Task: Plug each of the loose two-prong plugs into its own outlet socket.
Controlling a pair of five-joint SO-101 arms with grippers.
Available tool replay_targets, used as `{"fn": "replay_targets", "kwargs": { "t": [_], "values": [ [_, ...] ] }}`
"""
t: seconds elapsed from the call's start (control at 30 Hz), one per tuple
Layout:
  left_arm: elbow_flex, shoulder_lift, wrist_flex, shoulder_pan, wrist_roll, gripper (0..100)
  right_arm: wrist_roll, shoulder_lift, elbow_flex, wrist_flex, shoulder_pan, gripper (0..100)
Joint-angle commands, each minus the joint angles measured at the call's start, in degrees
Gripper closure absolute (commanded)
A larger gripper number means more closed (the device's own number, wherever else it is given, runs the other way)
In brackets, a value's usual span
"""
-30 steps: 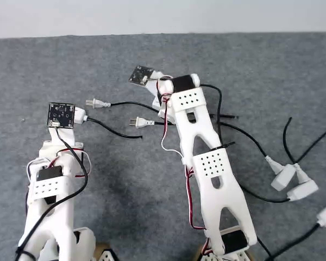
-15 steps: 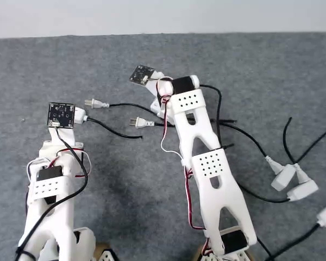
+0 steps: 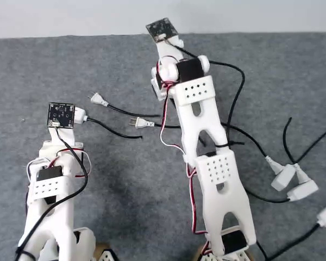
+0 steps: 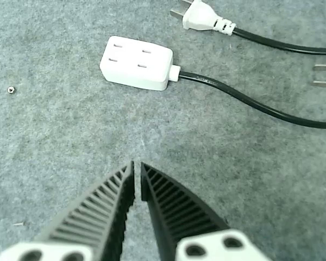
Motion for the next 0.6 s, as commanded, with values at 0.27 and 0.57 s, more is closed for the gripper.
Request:
{"fn": "replay_targets", "kwargs": {
  "t": [0.27, 0.57],
  "values": [
    [-0.6, -1.5, -1.5, 0.0, 0.4, 98, -14.3, -39.5, 45.5, 2.1, -2.2, 99.1],
    [-2.9, -1.6, 5.7, 2.7, 3.9, 98, -31.0, -50.0, 87.7, -26.8, -10.9, 99.1]
  ]
}}
